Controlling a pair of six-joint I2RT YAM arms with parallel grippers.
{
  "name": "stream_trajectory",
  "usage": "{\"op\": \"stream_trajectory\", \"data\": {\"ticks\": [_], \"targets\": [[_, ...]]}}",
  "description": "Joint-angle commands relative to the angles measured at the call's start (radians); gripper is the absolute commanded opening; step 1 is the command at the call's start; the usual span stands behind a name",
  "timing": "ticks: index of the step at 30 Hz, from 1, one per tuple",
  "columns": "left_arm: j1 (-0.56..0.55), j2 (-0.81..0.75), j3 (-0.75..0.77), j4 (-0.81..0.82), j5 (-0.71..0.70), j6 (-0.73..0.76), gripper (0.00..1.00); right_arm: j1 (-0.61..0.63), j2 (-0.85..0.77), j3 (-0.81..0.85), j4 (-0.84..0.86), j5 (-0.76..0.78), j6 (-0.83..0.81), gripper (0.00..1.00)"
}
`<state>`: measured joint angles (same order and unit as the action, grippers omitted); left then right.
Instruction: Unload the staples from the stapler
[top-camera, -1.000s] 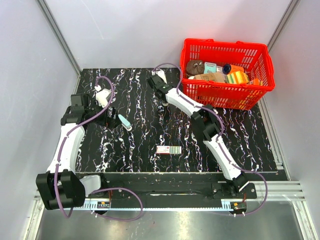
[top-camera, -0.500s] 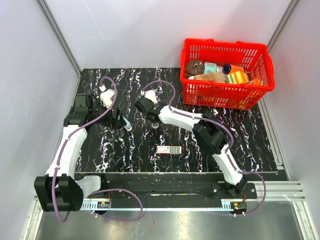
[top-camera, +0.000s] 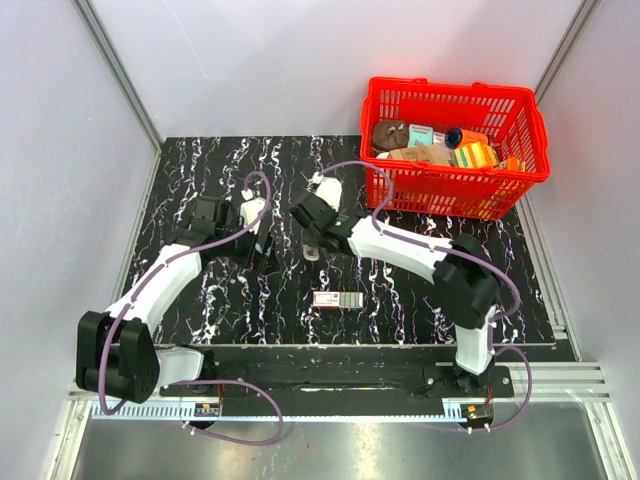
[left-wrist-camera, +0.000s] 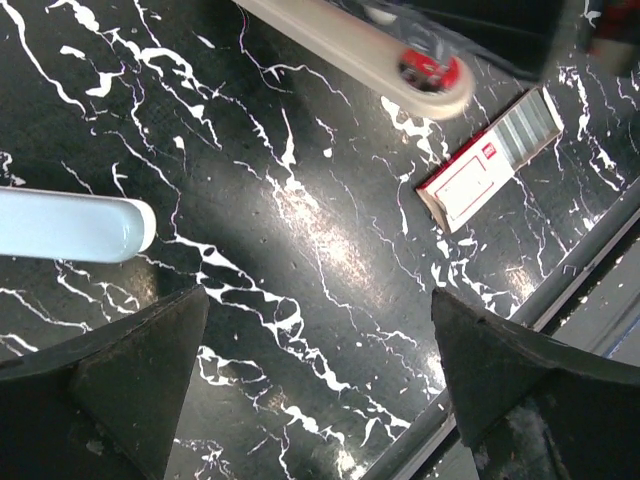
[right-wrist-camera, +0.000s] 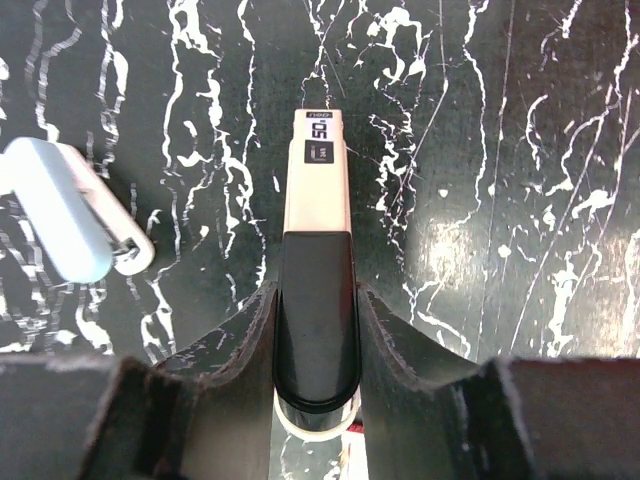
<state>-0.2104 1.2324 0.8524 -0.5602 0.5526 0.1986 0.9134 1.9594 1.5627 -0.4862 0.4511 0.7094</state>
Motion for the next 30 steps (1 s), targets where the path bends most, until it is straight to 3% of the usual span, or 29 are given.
{"op": "stream_trajectory", "data": {"ticks": [1,7,15,25,30], "targets": [[-0.004,0.064,0.023,0.149,0.042,-0.082,0.99,-0.002,-0.151,-0.078,0.193,0.037,0.169,0.0],[-0.004,0.159,0.092,0.16,0.125,-0.116,0.99,-0.002,-0.102,-0.067,0.155,0.037,0.153,0.0],[-0.001,0.081,0.054,0.183,0.075,-0.11,0.99,0.001,-0.022,-0.111,0.115,0.051,0.088,0.0],[0.019,0.044,0.16,0.006,-0.094,-0.085,0.99,0.036,0.033,-0.113,0.08,0.003,0.071,0.0],[0.06,0.013,0.117,0.011,-0.057,-0.07,0.99,0.036,0.087,-0.052,0.019,-0.035,0.065,0.23]]}}
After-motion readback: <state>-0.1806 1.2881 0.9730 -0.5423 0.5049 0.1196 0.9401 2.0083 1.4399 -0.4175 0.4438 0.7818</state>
